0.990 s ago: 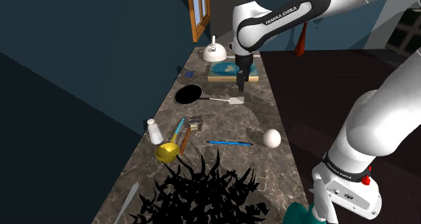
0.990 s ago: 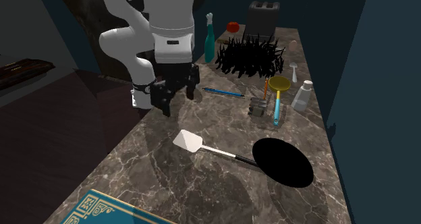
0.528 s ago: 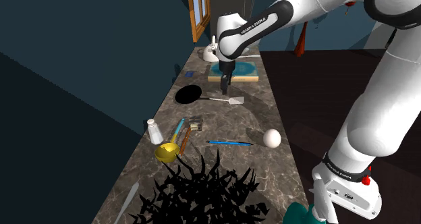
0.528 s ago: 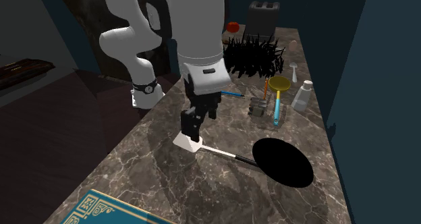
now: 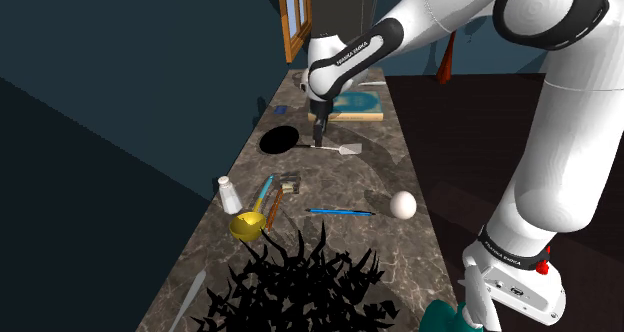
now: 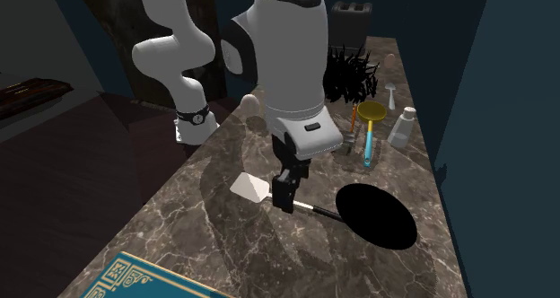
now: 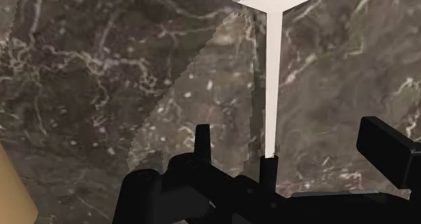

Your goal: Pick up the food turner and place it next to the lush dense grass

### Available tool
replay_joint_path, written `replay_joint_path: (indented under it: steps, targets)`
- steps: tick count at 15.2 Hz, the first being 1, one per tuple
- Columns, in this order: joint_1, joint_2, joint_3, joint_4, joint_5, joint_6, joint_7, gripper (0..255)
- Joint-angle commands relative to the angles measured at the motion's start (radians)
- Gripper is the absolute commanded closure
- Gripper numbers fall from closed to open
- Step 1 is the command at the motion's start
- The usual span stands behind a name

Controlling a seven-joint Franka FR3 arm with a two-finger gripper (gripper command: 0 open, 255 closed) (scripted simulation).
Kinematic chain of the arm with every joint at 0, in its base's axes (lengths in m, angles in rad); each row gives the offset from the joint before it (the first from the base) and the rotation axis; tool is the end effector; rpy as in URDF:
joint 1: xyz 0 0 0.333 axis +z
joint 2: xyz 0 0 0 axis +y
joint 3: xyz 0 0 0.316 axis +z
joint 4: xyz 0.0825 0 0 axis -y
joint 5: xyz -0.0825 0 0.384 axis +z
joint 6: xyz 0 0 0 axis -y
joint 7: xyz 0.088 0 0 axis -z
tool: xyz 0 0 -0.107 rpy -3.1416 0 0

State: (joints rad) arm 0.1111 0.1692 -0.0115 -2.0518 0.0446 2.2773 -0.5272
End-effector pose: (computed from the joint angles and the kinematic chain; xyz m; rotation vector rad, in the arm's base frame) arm 0.5810 0.0593 0.3620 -2.9811 -0.9206 -0.0968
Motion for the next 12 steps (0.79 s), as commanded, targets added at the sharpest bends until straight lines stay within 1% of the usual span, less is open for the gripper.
replay_joint_path:
  steps: [1, 4, 11, 12]
  targets:
    - [0.001, 0.018, 0.001, -0.003, 0.001, 0.022, 0.000, 0]
    - [0.002, 0.039, 0.002, -0.012, 0.003, 0.053, -0.001, 0]
    - [0.002, 0.039, 0.002, -0.012, 0.003, 0.052, -0.001, 0]
    - [0.002, 0.039, 0.002, -0.012, 0.003, 0.052, -0.001, 255]
